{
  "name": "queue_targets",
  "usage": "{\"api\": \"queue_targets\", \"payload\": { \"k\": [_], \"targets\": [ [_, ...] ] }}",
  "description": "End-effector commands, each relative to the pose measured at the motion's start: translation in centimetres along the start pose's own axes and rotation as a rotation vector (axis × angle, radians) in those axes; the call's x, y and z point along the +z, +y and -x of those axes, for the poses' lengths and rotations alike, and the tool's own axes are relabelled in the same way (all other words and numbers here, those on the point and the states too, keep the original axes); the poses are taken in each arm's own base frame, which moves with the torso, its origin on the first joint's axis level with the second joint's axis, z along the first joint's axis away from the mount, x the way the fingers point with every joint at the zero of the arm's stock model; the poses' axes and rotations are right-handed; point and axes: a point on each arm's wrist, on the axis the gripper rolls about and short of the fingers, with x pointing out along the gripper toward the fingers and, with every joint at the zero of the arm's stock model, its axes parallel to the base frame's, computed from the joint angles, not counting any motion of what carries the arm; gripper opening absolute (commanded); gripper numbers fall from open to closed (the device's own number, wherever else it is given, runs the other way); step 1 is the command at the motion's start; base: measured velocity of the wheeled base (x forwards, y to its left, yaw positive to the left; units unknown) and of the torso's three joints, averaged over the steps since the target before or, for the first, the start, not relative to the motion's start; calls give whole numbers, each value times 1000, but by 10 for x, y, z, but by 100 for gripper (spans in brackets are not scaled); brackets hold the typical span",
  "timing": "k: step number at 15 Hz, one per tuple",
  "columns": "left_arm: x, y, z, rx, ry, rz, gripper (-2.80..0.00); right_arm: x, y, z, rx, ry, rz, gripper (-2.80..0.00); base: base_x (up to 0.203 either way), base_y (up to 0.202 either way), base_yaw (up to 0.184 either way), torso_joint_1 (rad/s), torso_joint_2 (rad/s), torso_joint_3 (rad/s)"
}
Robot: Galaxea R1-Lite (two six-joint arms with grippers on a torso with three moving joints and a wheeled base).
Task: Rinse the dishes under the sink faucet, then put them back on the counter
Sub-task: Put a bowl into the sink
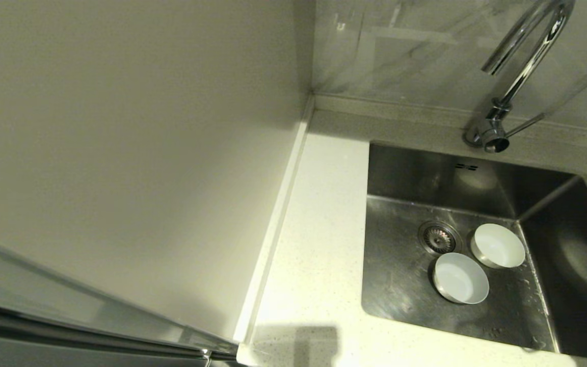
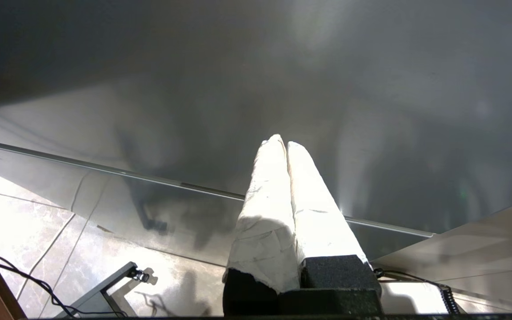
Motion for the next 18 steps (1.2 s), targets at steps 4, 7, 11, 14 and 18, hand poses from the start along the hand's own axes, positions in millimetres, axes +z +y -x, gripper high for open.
{"api": "queue_targets", "payload": {
  "k": [4,7,11,14,18],
  "targets": [
    [0,0,0,0,-4,1,-280,3,-40,-3,-164,59,-97,-280,0,0,0,0,0,0],
    [0,0,0,0,-4,1,-280,-1,-58,2,-152,183,-143,-280,0,0,0,0,0,0],
    [0,0,0,0,-4,1,-280,-5,-91,12,-85,315,-284,-280,0,0,0,0,0,0],
    [0,0,0,0,-4,1,-280,-17,-115,6,-44,400,-419,-280,0,0,0,0,0,0],
    [0,0,0,-1,-4,1,-280,-34,-144,-22,43,488,-537,-280,0,0,0,0,0,0]
  ]
}}
